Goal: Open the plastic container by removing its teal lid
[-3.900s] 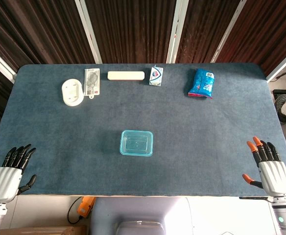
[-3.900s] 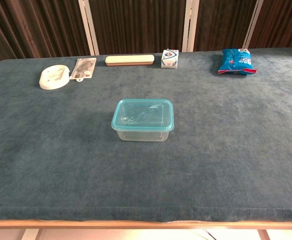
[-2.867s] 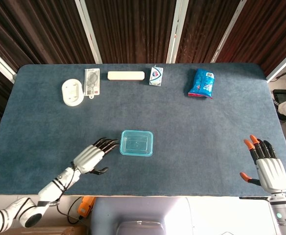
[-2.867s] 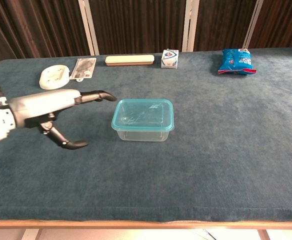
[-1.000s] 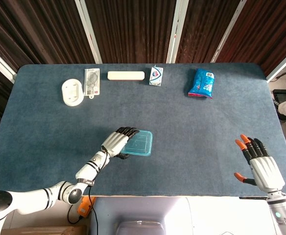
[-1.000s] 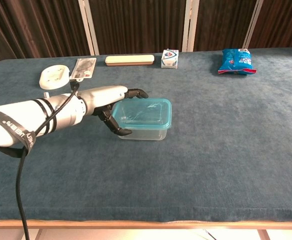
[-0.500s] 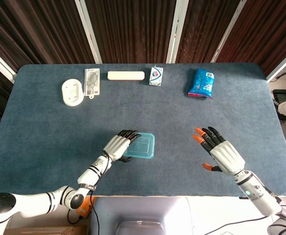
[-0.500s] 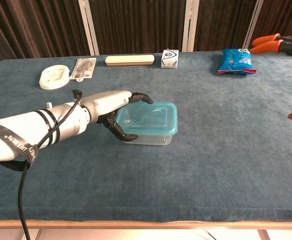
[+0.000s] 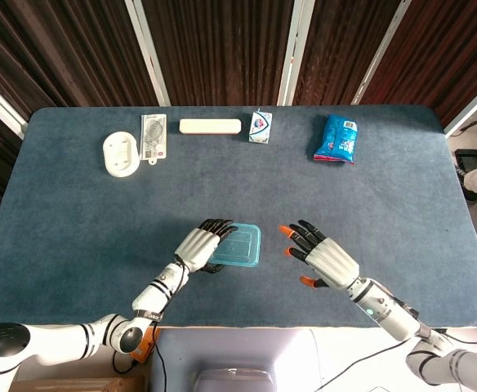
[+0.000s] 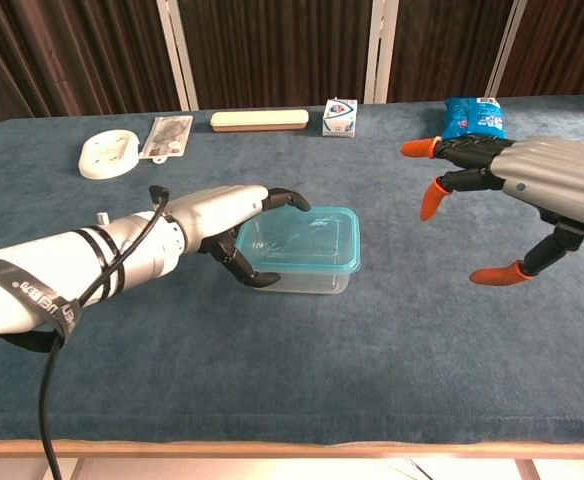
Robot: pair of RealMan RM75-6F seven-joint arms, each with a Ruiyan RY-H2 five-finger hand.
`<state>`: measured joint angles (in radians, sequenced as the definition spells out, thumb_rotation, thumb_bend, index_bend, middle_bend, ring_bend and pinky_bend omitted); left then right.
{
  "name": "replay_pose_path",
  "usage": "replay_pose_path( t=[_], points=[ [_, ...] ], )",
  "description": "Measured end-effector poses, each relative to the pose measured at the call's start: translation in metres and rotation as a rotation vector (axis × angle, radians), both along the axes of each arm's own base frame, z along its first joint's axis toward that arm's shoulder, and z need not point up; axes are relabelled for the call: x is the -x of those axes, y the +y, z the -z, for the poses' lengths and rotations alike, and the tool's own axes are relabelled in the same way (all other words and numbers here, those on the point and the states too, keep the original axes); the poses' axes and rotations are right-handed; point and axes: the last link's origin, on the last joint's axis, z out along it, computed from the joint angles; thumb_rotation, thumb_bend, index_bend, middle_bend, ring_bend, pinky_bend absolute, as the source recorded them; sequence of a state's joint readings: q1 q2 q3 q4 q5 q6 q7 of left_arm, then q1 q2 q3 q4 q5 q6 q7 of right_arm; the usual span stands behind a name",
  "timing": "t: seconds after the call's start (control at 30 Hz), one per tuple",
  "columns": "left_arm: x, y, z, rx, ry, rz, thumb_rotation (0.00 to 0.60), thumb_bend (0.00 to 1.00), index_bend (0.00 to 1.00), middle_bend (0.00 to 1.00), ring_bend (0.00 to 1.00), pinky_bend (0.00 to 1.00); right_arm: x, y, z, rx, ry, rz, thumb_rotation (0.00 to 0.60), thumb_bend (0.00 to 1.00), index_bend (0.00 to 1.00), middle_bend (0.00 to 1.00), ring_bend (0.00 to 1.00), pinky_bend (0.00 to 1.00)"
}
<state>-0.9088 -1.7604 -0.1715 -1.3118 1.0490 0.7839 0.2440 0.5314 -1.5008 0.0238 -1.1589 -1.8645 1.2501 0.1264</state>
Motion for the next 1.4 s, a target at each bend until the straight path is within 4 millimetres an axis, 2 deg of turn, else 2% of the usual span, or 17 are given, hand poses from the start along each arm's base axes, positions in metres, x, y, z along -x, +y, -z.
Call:
replay_pose_path(
  t=[0.13,0.8,1.4],
  points=[
    [-0.001,-0.003,0.001,0.010,-0.007,-0.001,0.600,0.31,0.11,0.23,0.15,0.26,-0.003,-0.005,0.012,0.009,-0.010,-0.015,0.600,0.39,0.49,0.00,0.00,0.00],
    [0.000,-0.005,0.008,0.024,-0.019,-0.019,0.600,0.31,0.08,0.23,0.14,0.25,-0.024,-0.021,0.061,0.014,-0.089,-0.010,0.600,0.39,0.54,0.01,0.00,0.00],
    [0.000,-0.008,0.009,0.029,-0.022,-0.020,0.600,0.31,0.08,0.23,0.14,0.25,-0.045,-0.024,0.086,0.006,-0.123,-0.023,0.600,0.41,0.60,0.04,0.00,0.00]
  ],
)
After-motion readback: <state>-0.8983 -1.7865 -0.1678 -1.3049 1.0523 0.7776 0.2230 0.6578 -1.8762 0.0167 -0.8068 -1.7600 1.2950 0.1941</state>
